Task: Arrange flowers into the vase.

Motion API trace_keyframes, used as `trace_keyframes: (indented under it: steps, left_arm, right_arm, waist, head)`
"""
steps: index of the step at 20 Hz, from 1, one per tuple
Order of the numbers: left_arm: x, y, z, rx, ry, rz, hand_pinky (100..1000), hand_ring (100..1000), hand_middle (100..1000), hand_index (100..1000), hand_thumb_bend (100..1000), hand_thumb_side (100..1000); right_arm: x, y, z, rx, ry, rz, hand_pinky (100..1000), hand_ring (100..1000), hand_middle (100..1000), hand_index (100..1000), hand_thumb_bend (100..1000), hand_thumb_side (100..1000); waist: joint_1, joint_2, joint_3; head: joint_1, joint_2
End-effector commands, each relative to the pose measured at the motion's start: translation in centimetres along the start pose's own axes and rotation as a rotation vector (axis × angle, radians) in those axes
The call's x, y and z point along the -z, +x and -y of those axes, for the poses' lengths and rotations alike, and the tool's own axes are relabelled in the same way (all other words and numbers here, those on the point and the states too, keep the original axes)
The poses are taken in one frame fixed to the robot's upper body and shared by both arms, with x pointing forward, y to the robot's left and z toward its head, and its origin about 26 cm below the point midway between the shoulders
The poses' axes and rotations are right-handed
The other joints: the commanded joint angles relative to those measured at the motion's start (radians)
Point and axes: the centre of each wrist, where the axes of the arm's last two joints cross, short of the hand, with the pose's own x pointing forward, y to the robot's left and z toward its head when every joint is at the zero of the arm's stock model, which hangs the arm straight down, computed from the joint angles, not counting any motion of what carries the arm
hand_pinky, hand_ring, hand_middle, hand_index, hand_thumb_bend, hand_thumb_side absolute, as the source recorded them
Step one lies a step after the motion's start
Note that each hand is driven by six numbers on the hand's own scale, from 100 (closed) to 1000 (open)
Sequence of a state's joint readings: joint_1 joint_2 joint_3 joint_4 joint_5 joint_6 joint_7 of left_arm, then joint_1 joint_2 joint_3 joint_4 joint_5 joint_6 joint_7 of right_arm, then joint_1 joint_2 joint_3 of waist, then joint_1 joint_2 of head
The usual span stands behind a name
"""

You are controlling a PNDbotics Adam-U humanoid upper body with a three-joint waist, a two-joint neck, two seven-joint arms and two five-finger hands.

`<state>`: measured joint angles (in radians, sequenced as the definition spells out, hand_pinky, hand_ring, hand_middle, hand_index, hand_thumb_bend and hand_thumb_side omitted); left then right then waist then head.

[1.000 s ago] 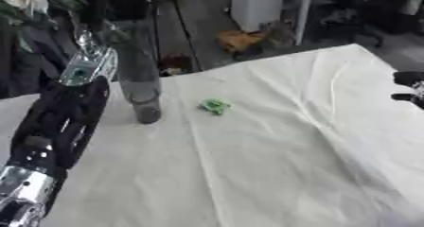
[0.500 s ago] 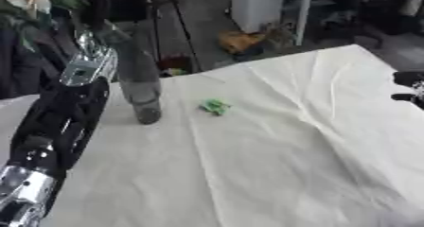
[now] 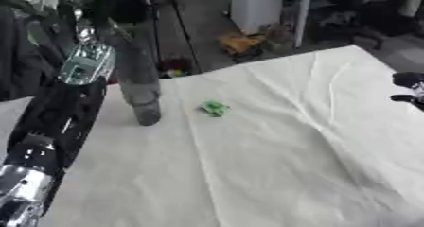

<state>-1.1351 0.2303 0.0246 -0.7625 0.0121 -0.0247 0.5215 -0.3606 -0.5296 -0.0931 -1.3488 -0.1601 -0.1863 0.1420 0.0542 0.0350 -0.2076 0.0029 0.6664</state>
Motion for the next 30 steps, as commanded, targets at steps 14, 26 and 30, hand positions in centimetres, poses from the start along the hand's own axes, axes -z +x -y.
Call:
trace_keyframes:
  steps: [14, 26, 30]
  left_arm:
    - [1.42, 1.69, -1.35, 0.133, -0.028, -0.025, 747, 790, 784, 691, 1000, 607]
    - [1.58, 1.6, -1.67, 0.29, -0.037, -0.069, 794, 808, 797, 705, 1000, 575]
    - [1.66, 1.69, -1.78, 0.351, -0.051, -0.082, 806, 812, 801, 712, 1000, 553]
  right_arm:
    - [0.23, 0.74, 1.15, -0.033, -0.009, 0.013, 753, 893, 803, 773, 100, 652]
    - [0.14, 0.64, 1.16, -0.036, -0.006, 0.006, 753, 893, 803, 773, 100, 654]
    - [0.1, 0.6, 1.18, -0.037, -0.005, 0.004, 753, 893, 803, 772, 100, 655]
  waist:
    - [-0.006, -0.019, 0.003]
    - [-0.004, -0.021, 0.009]
    - [-0.002, -0.022, 0.01]
  head:
    - [-0.003, 0.008]
    - [-0.007, 0.01]
    - [-0.008, 0.012]
